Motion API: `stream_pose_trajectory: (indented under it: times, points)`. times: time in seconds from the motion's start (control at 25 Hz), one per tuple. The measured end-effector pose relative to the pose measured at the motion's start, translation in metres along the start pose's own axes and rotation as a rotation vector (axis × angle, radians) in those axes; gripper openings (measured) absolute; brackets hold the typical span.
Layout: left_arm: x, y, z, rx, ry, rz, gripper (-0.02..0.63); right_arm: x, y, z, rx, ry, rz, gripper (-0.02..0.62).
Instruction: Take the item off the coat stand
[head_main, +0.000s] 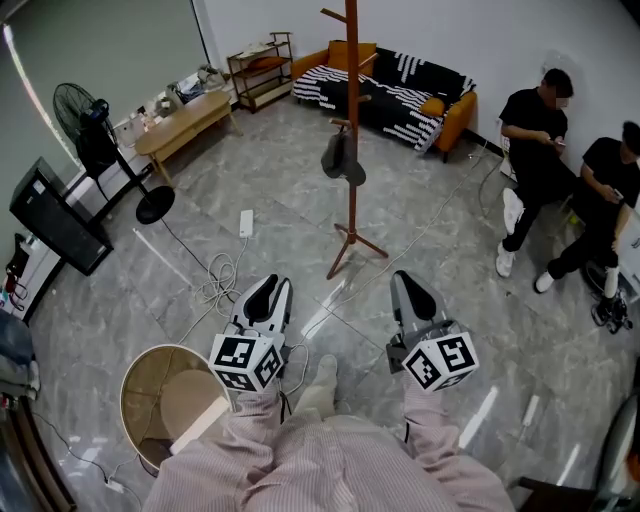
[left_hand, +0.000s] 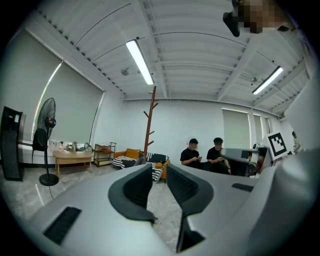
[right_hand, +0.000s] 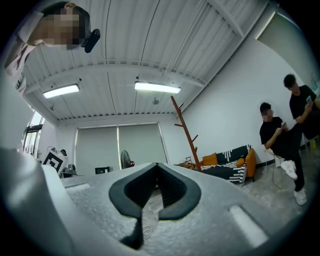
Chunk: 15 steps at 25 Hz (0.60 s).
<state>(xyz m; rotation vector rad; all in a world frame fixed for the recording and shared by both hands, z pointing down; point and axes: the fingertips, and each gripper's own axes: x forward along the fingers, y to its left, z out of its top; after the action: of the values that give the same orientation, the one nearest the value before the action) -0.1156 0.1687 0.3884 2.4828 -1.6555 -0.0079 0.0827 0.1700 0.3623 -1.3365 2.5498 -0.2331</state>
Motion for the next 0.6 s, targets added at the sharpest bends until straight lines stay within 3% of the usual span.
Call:
stream_pose_trajectory:
  times: [0.28,0.6]
  points:
    - [0.033,0.012,-0.009,-0.014,0.022,-0.01,0.11,0.026,-0.022,-0.009,0.007,0.014,-0.005,0.005]
    - [0.098,0.055,-0.007,-0.045,0.015,-0.005,0.127,0.093,-0.053,-0.019,0.004,0.031,-0.001,0.005]
